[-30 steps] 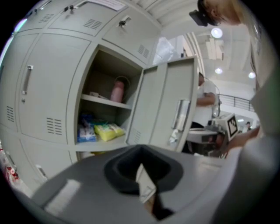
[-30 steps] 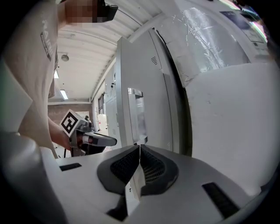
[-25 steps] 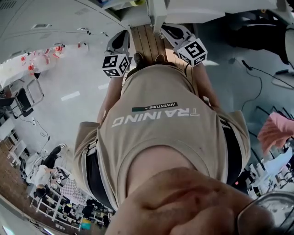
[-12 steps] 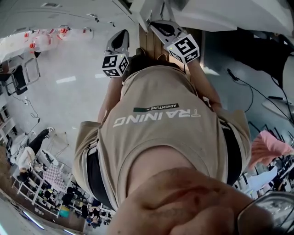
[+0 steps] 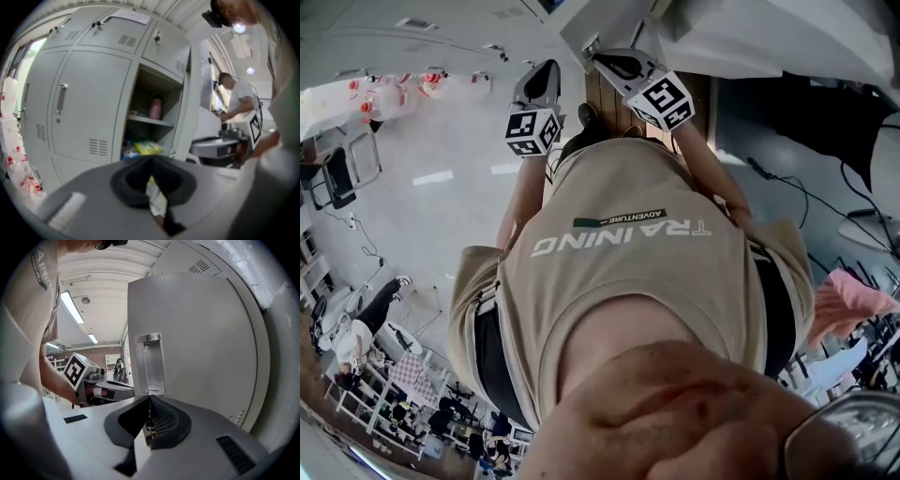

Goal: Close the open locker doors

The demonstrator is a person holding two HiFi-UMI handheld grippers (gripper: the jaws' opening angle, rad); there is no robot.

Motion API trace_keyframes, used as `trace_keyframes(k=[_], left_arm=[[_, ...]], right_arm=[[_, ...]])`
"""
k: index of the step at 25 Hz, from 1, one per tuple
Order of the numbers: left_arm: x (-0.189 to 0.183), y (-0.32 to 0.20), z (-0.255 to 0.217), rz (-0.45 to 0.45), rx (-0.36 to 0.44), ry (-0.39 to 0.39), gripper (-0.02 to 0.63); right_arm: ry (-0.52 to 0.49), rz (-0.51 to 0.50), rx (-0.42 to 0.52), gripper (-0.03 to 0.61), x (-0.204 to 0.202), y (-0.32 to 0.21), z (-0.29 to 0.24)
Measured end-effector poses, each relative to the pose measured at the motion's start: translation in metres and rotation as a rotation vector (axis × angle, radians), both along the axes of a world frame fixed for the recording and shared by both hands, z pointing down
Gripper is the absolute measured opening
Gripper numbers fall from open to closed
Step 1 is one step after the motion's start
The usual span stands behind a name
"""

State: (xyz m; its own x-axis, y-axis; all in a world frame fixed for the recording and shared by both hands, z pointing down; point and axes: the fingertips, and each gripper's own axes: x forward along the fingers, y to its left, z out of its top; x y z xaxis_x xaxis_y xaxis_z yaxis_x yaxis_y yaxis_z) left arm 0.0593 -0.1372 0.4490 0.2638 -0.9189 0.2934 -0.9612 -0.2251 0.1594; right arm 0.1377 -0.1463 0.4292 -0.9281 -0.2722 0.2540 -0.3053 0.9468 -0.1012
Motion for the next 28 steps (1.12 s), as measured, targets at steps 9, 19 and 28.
trace_keyframes(k=[9,19,28], left_arm=[[-0.049,-0.034,0.005,0.014,0.015,0.018,0.0],[-0.078,-0.059,-0.005,0.051,0.054,0.026,0.0],[-0.092,-0.071,-0.007,0.045,0.058,0.023,0.0]], right_arm=[[0.008,0.023,-0.018,0.015,-0.048,-0.034,0.004],[0.048,0.075,0.038,0.015,-0.08,-0.074,0.003],[0.09,0.079,0.054,0.015,-0.096,-0.096,0.016]])
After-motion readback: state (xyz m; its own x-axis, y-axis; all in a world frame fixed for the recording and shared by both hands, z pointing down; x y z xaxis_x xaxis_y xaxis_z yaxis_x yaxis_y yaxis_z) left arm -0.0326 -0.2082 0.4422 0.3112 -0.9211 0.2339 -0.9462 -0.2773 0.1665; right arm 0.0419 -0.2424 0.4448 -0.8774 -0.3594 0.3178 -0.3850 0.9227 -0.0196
